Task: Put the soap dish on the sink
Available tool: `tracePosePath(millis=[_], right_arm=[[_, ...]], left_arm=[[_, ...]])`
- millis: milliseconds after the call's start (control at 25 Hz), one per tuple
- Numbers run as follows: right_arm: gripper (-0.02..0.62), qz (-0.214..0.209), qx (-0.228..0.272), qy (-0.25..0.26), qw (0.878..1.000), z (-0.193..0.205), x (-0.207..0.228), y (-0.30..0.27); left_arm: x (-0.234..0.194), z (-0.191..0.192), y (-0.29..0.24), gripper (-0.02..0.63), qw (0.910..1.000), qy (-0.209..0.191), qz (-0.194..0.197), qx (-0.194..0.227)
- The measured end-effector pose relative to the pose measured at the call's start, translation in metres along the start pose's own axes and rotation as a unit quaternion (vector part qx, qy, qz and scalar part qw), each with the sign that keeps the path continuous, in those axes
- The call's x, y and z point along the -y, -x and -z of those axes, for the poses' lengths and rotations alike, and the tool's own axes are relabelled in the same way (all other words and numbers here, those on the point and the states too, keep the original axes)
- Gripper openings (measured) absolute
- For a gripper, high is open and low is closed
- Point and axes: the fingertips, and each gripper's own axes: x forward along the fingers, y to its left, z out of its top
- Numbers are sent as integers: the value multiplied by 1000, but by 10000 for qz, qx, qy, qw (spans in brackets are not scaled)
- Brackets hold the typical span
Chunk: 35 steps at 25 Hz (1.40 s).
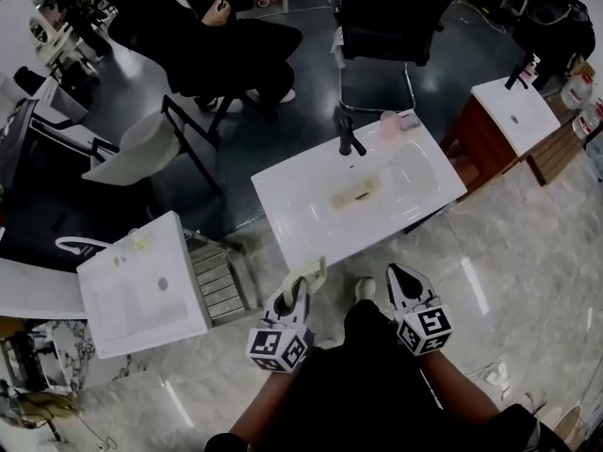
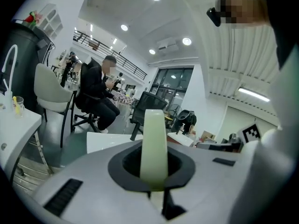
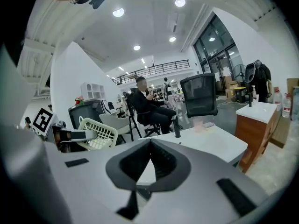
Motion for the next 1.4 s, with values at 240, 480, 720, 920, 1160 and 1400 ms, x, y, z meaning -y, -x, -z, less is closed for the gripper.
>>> tracePosePath(millis=[240,480,720,920,1160,1400], right_arm=[[-2,-279,78,-12,9996,-24,40,-37],[-2,-445,35,19,9990,-35,74,-65],[-2,-695,-5,311,9971,-47,97,-98],[-2,-872,-55,483,9950,-56,111,-119],[-2,-1264,-252,742,9889,-53,106,-145],[-2,-1168,-360,616,9906,-41,101,-164]], left_arm=[[3,-8,-51,20,9999,46,-81,-40],[0,-15,-96,20,9991,262,-327,-35],[-14,-19,-132,20,9962,611,-621,29],[-17,-30,-156,20,9961,139,-866,41],[-44,-31,-185,20,9926,364,-1144,197],[-85,-17,-212,20,9917,307,-1245,-79]])
